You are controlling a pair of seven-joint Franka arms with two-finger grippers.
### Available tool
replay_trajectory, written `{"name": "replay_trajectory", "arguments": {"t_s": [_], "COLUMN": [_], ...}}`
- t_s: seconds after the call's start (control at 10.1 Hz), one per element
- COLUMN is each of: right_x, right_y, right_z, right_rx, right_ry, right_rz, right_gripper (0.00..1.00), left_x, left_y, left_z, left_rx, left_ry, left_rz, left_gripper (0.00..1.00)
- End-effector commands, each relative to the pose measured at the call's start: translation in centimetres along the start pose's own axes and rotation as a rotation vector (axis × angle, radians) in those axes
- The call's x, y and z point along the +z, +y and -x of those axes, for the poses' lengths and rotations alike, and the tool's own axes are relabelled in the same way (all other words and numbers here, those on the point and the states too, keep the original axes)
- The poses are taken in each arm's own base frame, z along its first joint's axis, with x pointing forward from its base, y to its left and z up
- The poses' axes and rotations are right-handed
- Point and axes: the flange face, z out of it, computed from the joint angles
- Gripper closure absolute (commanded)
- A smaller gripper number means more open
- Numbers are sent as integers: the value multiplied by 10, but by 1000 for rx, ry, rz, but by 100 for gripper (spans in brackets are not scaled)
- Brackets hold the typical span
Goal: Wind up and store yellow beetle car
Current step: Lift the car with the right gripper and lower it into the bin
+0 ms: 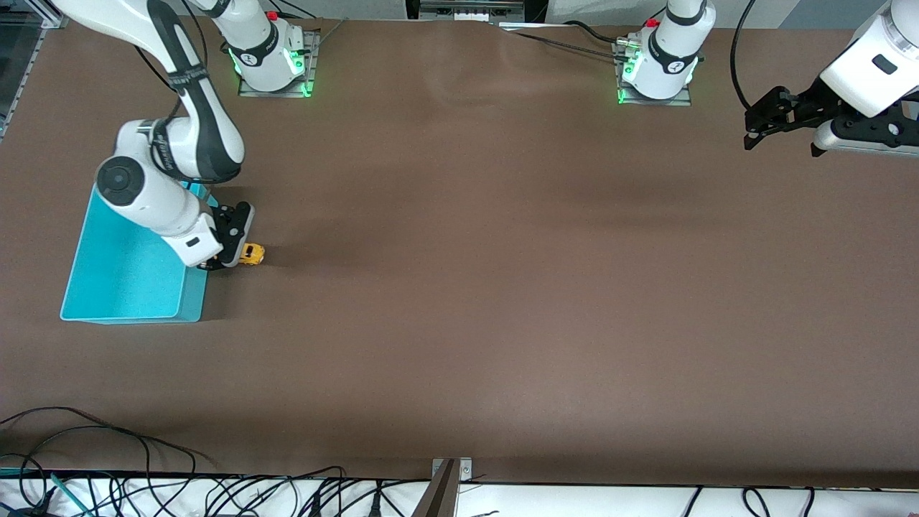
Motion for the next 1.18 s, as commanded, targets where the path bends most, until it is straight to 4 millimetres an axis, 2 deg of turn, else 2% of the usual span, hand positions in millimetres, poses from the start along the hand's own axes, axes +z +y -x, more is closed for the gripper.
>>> {"name": "replay_trajectory", "arguments": {"t_s": [0.0, 0.1, 0.3, 0.49, 0.59, 0.89, 1.08], "right_x": [-79, -96, -97, -66, -47, 12, 40], "right_y": [31, 39, 49, 61, 63, 49, 48], "right_z": [16, 37, 103, 154, 171, 194, 194], "right_rx": [56, 88, 188, 187, 192, 218, 205], "right_ry": [-18, -26, -54, -81, -82, -74, -68], "right_rz": [-43, -50, -47, -32, -35, -38, -56], "right_gripper": [100, 100, 100, 100, 100, 100, 100], "left_x": [-8, -8, -8, -8, -8, -8, -7], "left_y": [1, 1, 1, 1, 1, 1, 2], "left_z": [3, 3, 3, 3, 3, 3, 3], "left_rx": [-7, -7, -7, -8, -8, -8, -7], "left_ry": [8, 6, 6, 6, 6, 6, 5], "left_rz": [-12, -11, -11, -11, -11, -11, -9], "left_gripper": [0, 0, 0, 0, 0, 0, 0]}}
